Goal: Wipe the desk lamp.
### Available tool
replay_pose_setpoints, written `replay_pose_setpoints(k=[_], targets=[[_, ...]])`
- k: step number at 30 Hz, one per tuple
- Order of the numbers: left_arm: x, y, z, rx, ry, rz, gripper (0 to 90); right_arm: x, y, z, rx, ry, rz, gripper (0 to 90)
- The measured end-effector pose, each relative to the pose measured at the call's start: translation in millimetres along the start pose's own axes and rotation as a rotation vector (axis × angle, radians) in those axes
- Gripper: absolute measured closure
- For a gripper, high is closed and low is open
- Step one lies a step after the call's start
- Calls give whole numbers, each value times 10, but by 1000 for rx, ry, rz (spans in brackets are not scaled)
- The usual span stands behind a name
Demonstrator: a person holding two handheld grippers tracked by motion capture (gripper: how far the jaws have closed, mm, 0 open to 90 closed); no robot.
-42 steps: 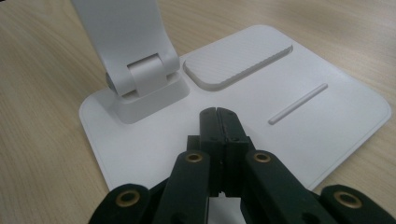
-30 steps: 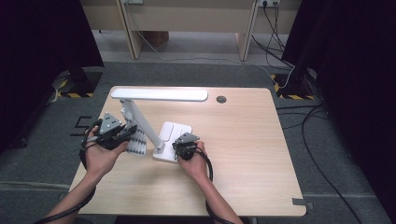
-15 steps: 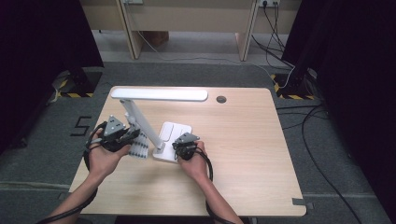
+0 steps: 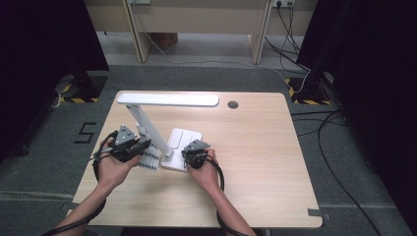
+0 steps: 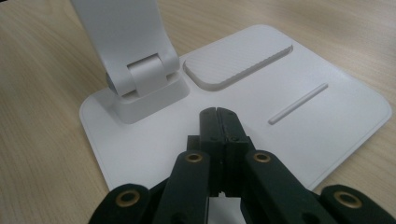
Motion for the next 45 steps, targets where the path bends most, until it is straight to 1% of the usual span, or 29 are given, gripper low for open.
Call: replay_pose_setpoints(k=[12,18,21,25,27,29,31,32,35,45], targets=[[93,182,-81,-7,15,36,748,1,0,1,-2,-1,0,900],[135,267,-107,3,29,48,747,0,0,0,-1,0,0,900],[151,293,-112,1,41,54,747,0,0,0,-1,0,0,900],[179,320,-116,11,48,56,746,1,0,1,-1,0,0,900],[196,339,-120,18,56,60,746,0,0,1,-2,0,0,900],[210,359,-112,33,62,66,745,-1,1,1,-3,1,1,900],[225,380,-121,35,79,72,744,0,0,1,-2,0,0,900],[230,389,-119,37,80,73,743,-1,0,3,1,0,1,900],[251,426,-131,35,104,80,742,-1,0,3,0,1,1,900],[294,517,-162,34,142,98,739,0,-1,1,-3,1,0,900]])
Point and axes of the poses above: each handheld gripper's, and its own axes: x roughly forward along the jaws, y roughly out of its underside, z roughly to its left, the point moved 9 cm from there along x, roughly forward along the jaws, and after that the axes turned 15 degrees about -z, right-handed, at the moved point
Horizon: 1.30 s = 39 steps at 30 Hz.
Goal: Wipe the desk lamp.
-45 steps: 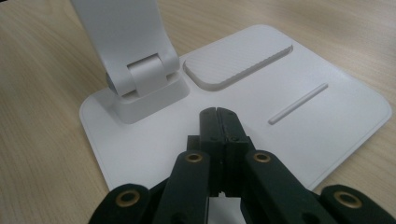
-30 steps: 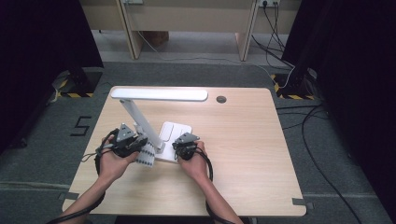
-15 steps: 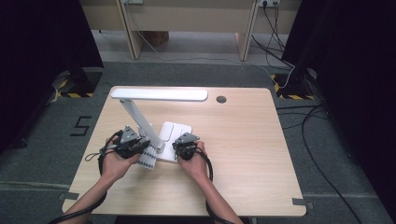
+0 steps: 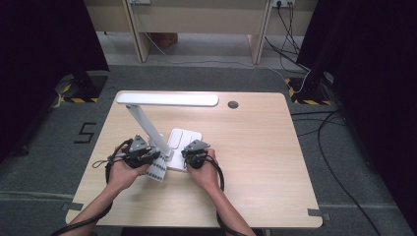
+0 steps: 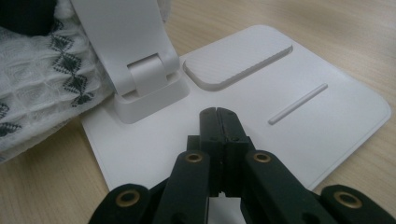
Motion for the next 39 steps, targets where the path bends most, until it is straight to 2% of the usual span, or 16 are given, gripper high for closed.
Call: replay_pose_setpoints(k=[12,19,26,29,30,31,33,39], targets=[[34,96,-65,8,30,38,737,1,-1,-4,2,-2,-1,900],[39,137,-148,16,46,46,736,-8,3,-15,14,1,3,900],[53,153,-224,24,61,49,734,-19,4,-64,5,11,-1,900],[56,157,-227,21,58,45,734,-22,3,-80,8,15,0,862],[57,159,-234,25,58,45,732,-31,2,-101,15,22,12,810],[61,159,-245,26,62,43,732,-31,2,-101,15,22,12,810],[72,160,-270,21,67,38,731,-44,-4,-148,11,35,24,739],[92,161,-311,11,75,33,730,-84,-25,-165,29,41,38,661]])
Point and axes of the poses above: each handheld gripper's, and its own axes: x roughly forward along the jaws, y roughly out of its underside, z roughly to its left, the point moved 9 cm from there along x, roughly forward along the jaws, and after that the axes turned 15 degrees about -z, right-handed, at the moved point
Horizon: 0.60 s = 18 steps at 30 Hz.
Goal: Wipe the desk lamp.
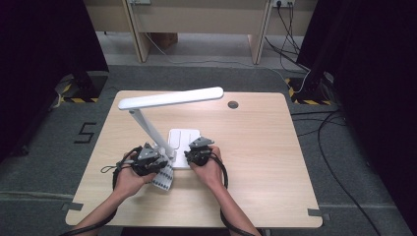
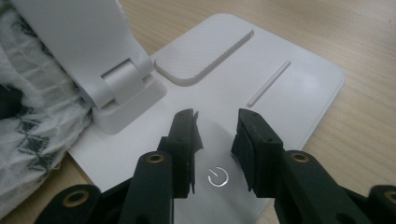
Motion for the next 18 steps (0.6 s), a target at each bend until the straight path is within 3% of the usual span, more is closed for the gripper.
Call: replay_pose_setpoints(k=[6,10,14,18], targets=[[-71,14,60,-45,-41,0,723,-98,-96,78,11,-23,-14,613],[-148,54,44,-13,-52,11,726,-167,-164,133,31,-42,-25,578],[-273,129,-42,-7,-43,13,727,-257,-200,208,62,-66,-33,559],[-436,137,-107,43,3,-10,732,-376,-247,300,72,-122,-42,535]])
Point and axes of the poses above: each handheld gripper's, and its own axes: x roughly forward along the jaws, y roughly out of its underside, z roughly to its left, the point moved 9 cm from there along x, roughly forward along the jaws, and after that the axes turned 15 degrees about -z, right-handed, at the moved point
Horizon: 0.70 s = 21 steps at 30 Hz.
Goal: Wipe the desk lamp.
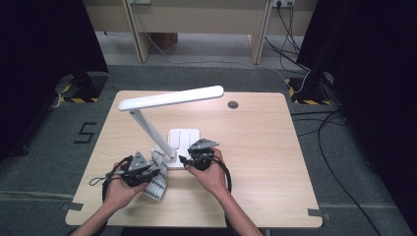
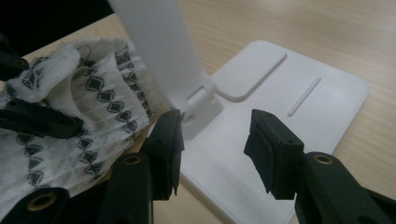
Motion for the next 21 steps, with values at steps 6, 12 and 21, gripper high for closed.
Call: replay_pose_setpoints(k=[6,12,21], targets=[[-24,-125,-109,20,51,-42,734,-124,-181,166,62,-91,-43,484],[114,-206,-385,89,122,-40,735,-166,-386,365,68,-139,-95,447],[195,-233,-538,175,149,-17,735,-224,-470,420,68,-137,-99,419]])
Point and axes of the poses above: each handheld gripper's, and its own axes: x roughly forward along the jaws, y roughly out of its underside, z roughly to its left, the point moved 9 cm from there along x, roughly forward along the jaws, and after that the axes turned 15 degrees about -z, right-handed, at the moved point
